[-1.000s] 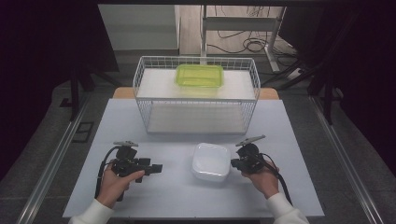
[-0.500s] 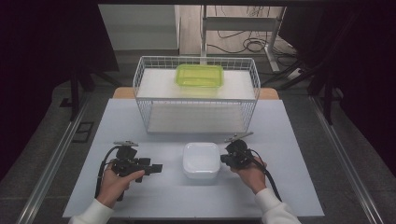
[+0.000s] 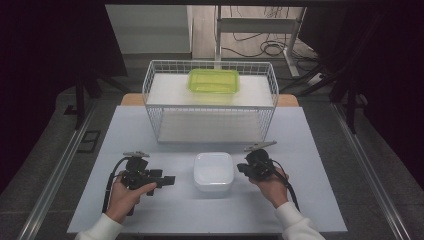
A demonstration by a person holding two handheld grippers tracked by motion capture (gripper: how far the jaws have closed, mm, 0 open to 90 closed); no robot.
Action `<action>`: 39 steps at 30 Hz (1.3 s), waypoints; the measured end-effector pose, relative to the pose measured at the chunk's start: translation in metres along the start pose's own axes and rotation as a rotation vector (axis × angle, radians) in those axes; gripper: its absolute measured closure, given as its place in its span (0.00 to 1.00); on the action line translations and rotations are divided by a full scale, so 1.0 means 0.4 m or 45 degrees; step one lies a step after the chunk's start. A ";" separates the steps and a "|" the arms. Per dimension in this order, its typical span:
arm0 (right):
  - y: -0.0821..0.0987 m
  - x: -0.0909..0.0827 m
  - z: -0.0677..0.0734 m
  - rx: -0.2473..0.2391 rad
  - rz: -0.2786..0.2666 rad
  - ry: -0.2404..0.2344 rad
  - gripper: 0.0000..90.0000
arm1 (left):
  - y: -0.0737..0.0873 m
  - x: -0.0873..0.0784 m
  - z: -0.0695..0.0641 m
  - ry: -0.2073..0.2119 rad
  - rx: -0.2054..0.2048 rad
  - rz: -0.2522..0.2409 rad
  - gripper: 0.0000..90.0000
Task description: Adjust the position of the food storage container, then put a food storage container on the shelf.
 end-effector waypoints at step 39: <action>0.033 -0.098 -0.068 0.234 -0.236 -0.296 0.28 | -0.058 -0.007 -0.026 -0.065 0.027 -0.166 0.25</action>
Point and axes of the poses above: each handheld gripper's, and its own axes: x roughly forward along the jaws, y roughly out of its underside, z roughly to its left, the point moved 1 cm from there along x, roughly forward along the jaws, and after that the axes turned 8 degrees about x, right-handed, at the moved point
